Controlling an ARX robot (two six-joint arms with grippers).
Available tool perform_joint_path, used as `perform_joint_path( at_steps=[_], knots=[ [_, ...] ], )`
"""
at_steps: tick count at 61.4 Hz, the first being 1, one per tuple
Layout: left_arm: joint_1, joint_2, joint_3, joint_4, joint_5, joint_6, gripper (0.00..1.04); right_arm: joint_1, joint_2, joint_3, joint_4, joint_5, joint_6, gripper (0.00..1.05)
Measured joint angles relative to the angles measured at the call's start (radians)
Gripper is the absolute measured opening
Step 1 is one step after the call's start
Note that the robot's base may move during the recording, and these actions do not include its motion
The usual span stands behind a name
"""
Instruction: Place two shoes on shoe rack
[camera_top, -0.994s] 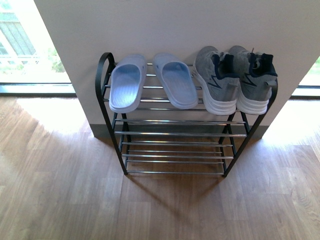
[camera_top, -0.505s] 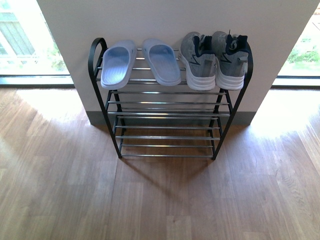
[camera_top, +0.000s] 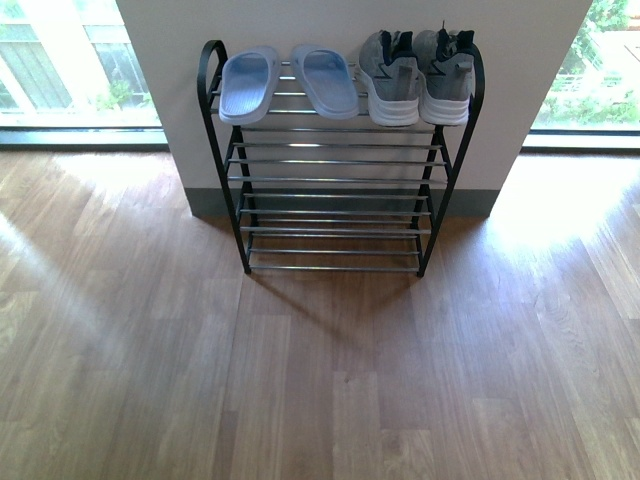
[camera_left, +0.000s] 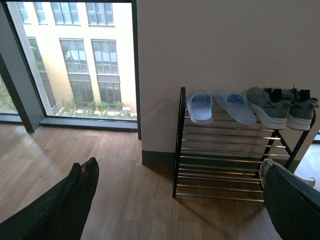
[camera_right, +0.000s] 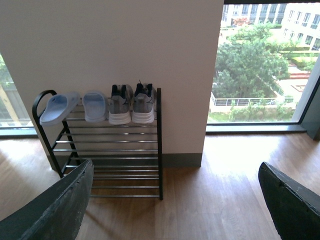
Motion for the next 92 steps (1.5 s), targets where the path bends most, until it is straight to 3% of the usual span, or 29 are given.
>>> perform_joint_path(
  at_steps=[92],
  knots=[
    [0.0,0.0,0.0,0.0,0.0,0.0,0.95,0.0,-0.001,0.0,0.0,-0.001,0.0,0.96]
  ],
)
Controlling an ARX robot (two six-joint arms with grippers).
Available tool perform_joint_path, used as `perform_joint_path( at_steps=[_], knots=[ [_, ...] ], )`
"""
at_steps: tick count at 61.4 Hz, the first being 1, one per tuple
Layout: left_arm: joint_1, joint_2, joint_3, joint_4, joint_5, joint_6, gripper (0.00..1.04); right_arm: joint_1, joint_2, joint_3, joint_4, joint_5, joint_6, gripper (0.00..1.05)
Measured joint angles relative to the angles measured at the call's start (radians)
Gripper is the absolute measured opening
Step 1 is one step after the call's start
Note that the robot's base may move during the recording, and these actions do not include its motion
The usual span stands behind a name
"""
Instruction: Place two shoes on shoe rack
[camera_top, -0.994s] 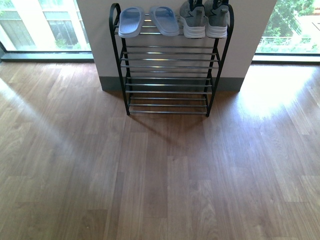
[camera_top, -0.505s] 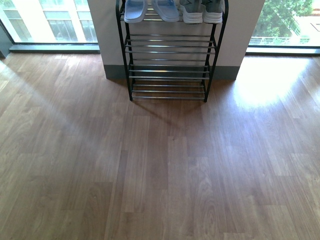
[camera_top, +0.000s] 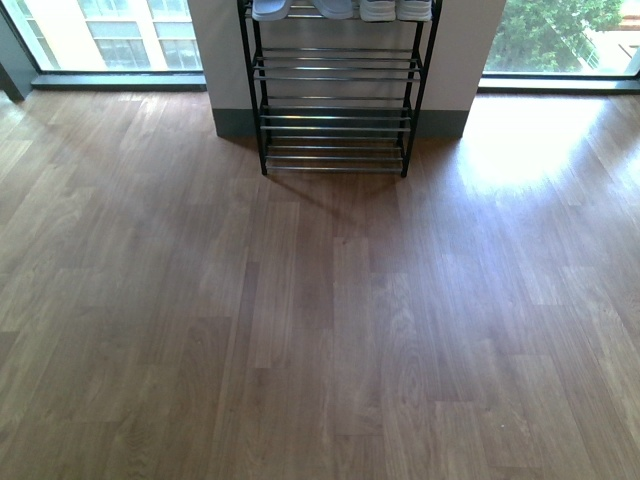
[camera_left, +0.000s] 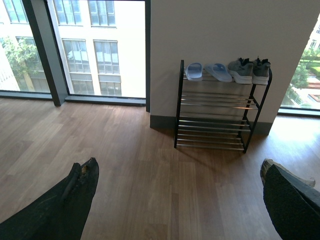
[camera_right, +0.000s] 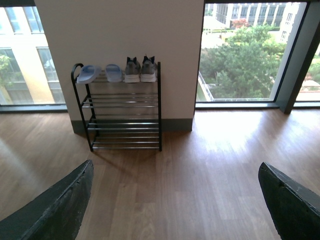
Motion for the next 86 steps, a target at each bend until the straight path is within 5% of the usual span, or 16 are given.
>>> perform_joint_path(
  at_steps=[86],
  knots=[
    [0.0,0.0,0.0,0.0,0.0,0.001,0.95,0.0,0.0,0.0,0.0,-0.001,0.0,0.96]
  ],
)
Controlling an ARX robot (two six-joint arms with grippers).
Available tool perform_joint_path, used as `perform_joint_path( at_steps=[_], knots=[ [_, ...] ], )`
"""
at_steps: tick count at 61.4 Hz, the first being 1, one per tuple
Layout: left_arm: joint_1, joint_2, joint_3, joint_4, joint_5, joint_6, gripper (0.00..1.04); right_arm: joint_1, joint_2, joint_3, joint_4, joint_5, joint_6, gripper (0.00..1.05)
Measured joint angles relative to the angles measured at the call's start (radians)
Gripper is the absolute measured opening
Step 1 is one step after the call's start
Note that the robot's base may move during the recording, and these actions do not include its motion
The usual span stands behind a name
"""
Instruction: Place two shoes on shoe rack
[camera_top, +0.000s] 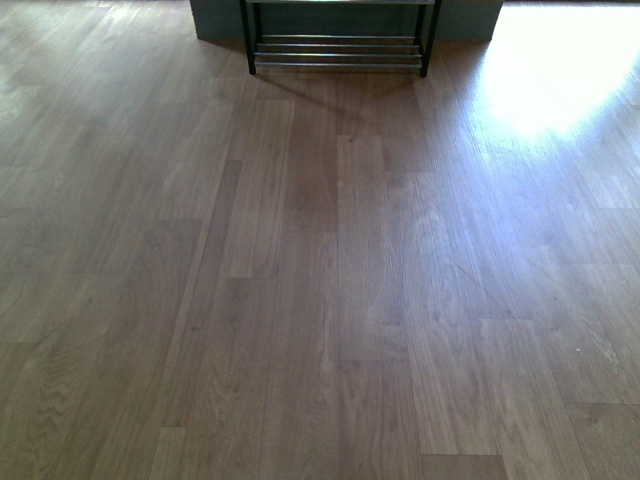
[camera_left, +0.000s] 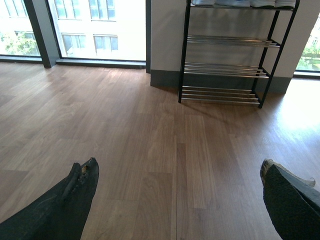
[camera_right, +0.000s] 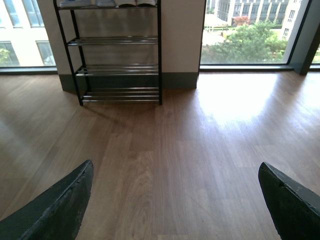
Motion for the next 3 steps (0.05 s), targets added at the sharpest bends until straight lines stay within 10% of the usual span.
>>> perform_joint_path(
  at_steps=[3],
  knots=[
    [0.0,0.0,0.0,0.0,0.0,0.0,0.95,0.0,0.0,0.0,0.0,0.0,0.0,0.96]
  ],
)
